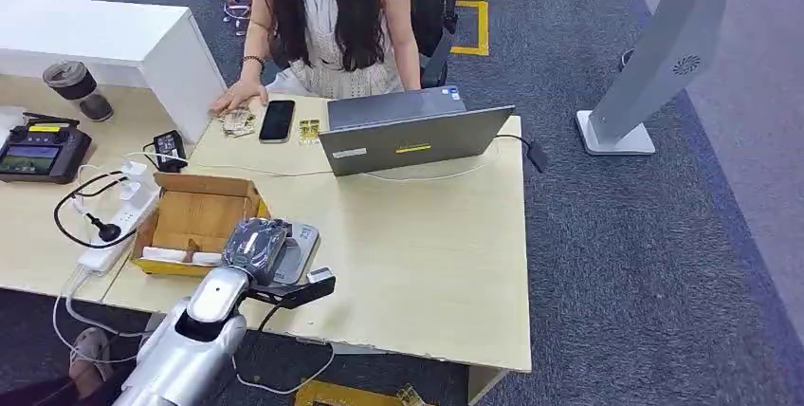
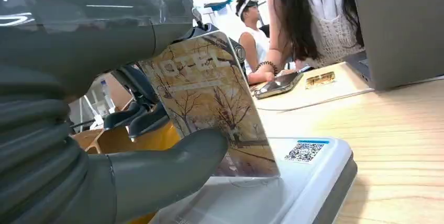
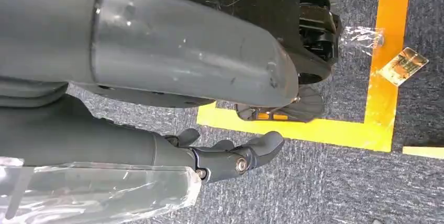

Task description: Pass the card to the sensor for recognition and then transmit it.

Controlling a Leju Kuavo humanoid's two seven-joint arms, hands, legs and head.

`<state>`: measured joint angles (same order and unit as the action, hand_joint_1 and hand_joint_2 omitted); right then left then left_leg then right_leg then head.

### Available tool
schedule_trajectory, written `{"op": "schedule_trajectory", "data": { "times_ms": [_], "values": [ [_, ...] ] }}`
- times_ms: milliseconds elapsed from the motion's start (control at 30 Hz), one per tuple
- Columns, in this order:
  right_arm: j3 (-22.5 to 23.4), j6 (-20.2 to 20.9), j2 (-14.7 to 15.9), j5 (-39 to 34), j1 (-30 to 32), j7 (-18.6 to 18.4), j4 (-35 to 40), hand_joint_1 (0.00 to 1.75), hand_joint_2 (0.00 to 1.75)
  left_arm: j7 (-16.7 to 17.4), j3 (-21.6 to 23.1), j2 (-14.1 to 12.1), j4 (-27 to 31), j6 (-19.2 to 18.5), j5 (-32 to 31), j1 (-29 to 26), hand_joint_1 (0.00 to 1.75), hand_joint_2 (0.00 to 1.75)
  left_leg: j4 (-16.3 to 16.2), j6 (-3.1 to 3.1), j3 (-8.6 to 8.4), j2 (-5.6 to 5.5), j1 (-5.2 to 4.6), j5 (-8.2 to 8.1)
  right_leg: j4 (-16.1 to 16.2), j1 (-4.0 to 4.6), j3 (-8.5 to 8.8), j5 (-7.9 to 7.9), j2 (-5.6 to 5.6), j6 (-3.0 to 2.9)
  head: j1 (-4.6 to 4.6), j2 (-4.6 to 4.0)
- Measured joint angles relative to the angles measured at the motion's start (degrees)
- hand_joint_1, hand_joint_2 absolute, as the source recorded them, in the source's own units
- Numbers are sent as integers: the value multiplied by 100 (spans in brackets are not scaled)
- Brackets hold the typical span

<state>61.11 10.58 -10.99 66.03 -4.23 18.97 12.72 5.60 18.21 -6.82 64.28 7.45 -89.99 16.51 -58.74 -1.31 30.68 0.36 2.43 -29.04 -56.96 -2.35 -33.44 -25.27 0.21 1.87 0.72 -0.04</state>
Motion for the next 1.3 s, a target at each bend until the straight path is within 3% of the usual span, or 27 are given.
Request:
{"op": "schedule_trajectory", "data": {
  "times_ms": [167,367,467,567,933,1300],
  "values": [
    [-4,0,-4,-2,1,9,0,0,0,52,0,-2,4,299,-2,33,175,175,0,-3,0,0,0,6,0,0,-3,4,1,1,0,0],
    [-2,0,-7,-2,3,11,0,0,0,52,0,-2,37,350,-2,67,175,175,0,-3,3,0,0,6,0,0,-5,4,0,1,0,0],
    [0,-2,-55,-39,-18,-85,2,0,0,142,0,-11,123,807,-2,125,175,175,0,-2,10,-2,1,7,-1,2,-13,4,-1,1,0,0],
    [0,0,-151,-37,-88,-140,0,0,0,155,0,-48,298,990,-2,464,175,175,0,1,17,-6,2,16,-1,2,-14,8,-7,1,0,0],
    [-30,-2,-203,15,-164,-452,-2,0,0,223,-74,-516,415,551,-2,2017,175,175,0,-4,18,-3,4,30,-4,4,-17,25,-3,-8,2,0],
    [-153,-188,-223,153,-141,-610,-41,0,0,173,-195,-800,203,636,-2,2138,175,175,0,-4,24,-3,3,30,-4,4,-26,24,-2,-8,4,0]
  ]
}}
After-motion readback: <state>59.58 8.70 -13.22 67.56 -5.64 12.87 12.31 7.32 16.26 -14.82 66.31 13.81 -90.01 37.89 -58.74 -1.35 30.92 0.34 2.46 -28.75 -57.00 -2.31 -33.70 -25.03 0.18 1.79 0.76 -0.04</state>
